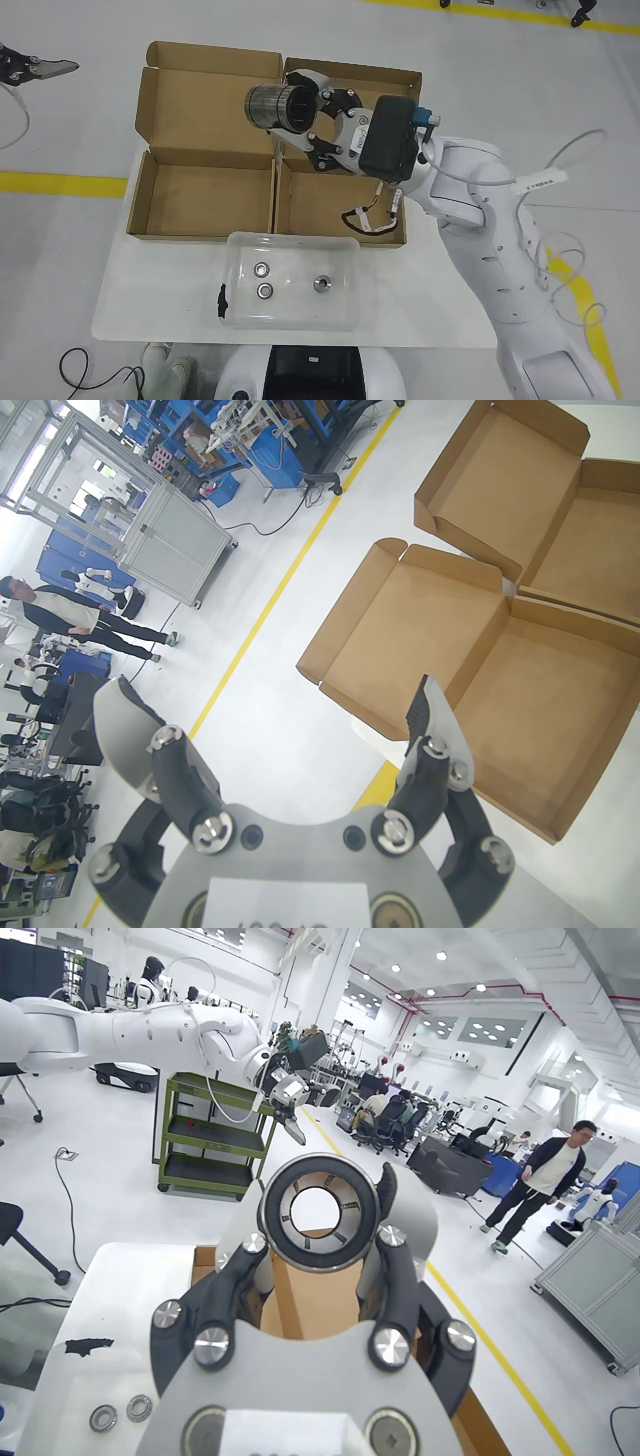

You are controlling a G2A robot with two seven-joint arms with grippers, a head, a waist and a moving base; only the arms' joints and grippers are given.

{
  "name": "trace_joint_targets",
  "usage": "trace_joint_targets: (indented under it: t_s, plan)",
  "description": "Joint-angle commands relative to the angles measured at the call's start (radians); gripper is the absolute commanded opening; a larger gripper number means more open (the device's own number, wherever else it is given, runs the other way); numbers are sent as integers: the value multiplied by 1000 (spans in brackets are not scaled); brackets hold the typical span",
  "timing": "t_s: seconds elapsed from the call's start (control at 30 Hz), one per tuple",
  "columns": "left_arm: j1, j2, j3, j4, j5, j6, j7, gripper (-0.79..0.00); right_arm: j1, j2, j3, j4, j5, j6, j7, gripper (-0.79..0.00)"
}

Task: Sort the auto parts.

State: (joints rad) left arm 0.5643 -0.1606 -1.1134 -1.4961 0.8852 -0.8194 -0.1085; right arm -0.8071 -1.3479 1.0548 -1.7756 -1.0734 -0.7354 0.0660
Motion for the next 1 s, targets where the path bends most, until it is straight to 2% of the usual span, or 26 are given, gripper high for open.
trace_joint_targets:
  t_s: [0.0,0.27,0.5,0.97]
  plan:
    - [0,0,0,0,0,0,0,0,-5,1,0,10,-3,-3,-10,-785]
    - [0,0,0,0,0,0,0,0,-33,3,-31,36,-24,-7,41,-785]
    - [0,0,0,0,0,0,0,0,-74,3,-69,120,-30,25,101,-785]
    - [0,0,0,0,0,0,0,0,-62,-11,-172,304,1,145,440,-785]
